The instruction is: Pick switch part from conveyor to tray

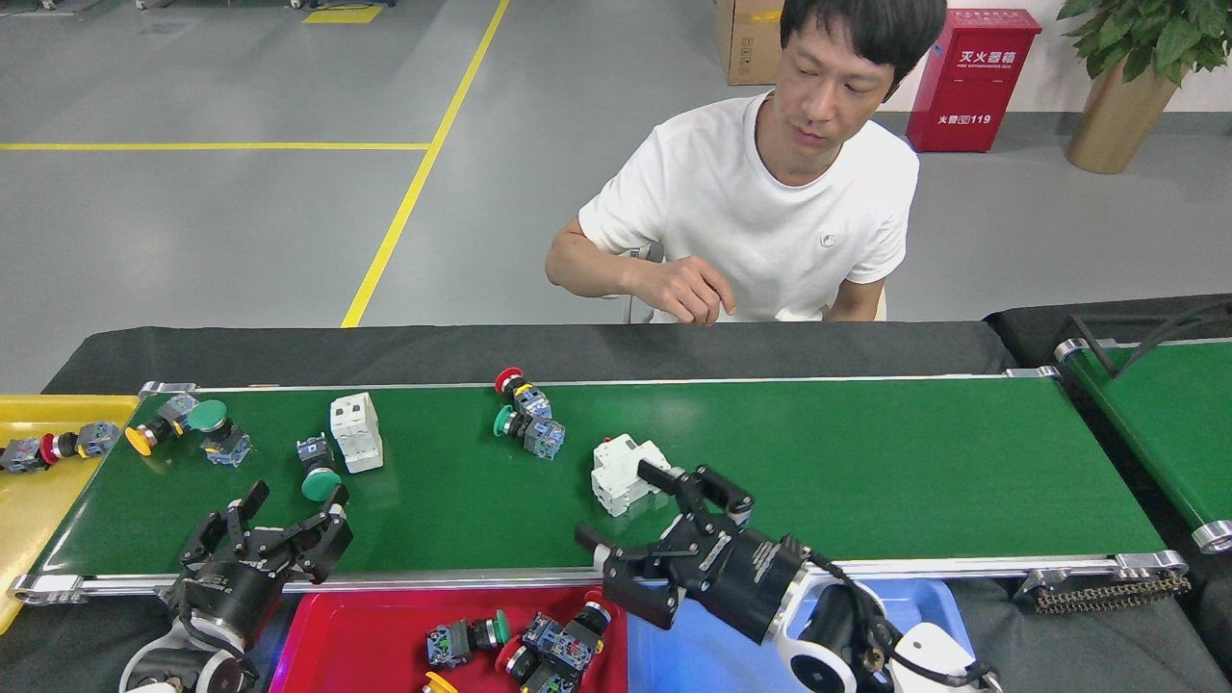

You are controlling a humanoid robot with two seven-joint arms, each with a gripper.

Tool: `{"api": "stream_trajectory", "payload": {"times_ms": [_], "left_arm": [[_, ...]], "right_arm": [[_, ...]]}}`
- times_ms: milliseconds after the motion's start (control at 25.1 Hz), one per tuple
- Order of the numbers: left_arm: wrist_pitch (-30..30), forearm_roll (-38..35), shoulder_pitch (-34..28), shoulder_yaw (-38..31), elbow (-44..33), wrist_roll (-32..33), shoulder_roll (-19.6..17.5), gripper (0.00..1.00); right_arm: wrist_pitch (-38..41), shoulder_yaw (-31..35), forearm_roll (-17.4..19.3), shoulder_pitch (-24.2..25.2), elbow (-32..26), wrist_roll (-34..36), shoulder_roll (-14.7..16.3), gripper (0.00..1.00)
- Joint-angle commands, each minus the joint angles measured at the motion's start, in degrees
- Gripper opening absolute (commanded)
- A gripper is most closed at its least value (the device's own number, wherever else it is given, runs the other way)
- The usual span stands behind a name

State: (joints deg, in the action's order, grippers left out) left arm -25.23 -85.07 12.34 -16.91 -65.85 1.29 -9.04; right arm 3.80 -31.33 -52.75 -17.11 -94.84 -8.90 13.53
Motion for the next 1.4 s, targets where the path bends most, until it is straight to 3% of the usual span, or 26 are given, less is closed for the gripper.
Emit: {"api": "stream_trajectory", "payload": {"times_ms": [0,159,319,399,438,478,558,757,877,957,1076,1236,1315,1355], "left_arm": [[0.6,0.0,1.3,-0.1,0.7,-0.2,-0.7,1.00],[1.7,0.0,3.5,-0.1,4.0,-0.2,-1.4,1.00],[10.6,-0.1,6.6,0.0,10.6,-0.2,-3.6,0.95],[13.4,0.0,8.3,1.0,13.9,-0.4,-5.3,0.62],[14.7,0.0,9.5,1.4,15.1,-0.4,-5.8,0.33],[15.1,0.0,10.2,1.4,15.8,-0.4,-6.1,0.14],[15.0,0.1,10.4,1.4,15.8,-0.4,-6.2,0.05],[14.2,0.5,10.3,1.4,15.3,-0.4,-6.3,0.01],[11.9,1.3,10.0,1.4,12.7,-0.4,-6.0,0.01],[8.8,3.4,7.7,1.1,7.1,-0.2,-5.9,0.01],[3.0,9.0,-1.2,0.9,-6.1,1.2,-5.9,0.02],[-10.7,15.3,-19.5,1.1,-26.4,3.0,-5.5,0.05],[-19.5,15.1,-28.4,1.4,-33.4,3.1,-5.6,0.13],[-19.8,14.9,-30.9,1.5,-34.5,3.1,-5.8,0.22]], "right_arm": [[-6.3,1.6,-0.7,1.5,-0.3,5.5,2.8,0.98],[-12.5,3.3,-0.7,6.2,-0.3,11.3,8.1,0.98],[-12.7,9.3,-0.7,11.7,-0.5,12.1,10.2,0.98],[-12.7,11.6,-0.8,13.5,-0.5,12.8,10.1,0.98],[-12.8,13.0,-0.8,14.7,-0.4,12.9,10.2,0.98],[-12.7,14.4,-0.8,16.1,-0.3,12.9,10.2,0.98],[-12.0,17.3,-0.8,18.4,-0.3,12.9,10.3,0.98],[-0.9,28.5,-0.6,25.0,-0.3,12.9,9.4,0.98],[-1.2,29.7,-1.5,25.6,-0.3,12.9,7.0,0.98],[-2.4,29.8,-3.9,25.9,-0.3,13.0,6.0,0.98],[-4.0,30.0,-5.3,26.0,-0.3,13.0,4.7,0.98],[-4.3,30.0,-5.3,26.0,-0.3,13.0,4.2,0.98],[-4.4,30.0,-5.3,26.0,-0.3,13.0,4.1,0.98],[-4.4,30.0,-5.3,26.0,-0.3,13.0,4.1,0.98]]}}
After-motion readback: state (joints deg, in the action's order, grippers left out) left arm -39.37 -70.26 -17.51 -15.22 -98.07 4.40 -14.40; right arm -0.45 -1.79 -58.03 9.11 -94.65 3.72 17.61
